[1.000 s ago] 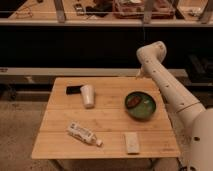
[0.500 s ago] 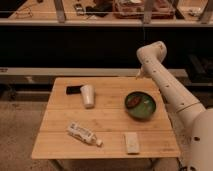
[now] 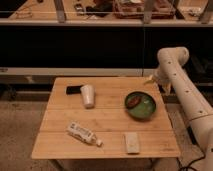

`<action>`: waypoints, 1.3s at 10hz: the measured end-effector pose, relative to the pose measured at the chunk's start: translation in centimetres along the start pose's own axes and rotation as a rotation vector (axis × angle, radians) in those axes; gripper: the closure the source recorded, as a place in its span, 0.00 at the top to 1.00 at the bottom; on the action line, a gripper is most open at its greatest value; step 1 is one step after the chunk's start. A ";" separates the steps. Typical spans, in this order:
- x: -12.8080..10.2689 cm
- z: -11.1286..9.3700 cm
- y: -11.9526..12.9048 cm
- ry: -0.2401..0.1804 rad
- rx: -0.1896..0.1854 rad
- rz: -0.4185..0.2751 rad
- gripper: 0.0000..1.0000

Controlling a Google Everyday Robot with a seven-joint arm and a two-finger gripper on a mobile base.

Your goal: Pick up the ceramic bowl

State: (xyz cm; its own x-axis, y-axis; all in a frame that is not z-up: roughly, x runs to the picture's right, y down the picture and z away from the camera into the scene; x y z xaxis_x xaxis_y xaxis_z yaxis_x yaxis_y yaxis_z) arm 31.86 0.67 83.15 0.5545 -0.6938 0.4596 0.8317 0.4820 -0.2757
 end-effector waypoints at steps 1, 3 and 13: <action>-0.1 0.0 0.1 -0.007 0.005 0.002 0.80; -0.2 0.1 -0.4 -0.009 0.008 -0.006 0.80; -3.9 6.1 4.8 -0.237 0.149 0.040 0.80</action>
State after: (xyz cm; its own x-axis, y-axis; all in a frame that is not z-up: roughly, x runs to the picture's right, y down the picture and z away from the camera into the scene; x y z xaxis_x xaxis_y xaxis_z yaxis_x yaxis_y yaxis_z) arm 33.56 8.96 85.20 0.5495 -0.5369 0.6401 0.7861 0.5918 -0.1785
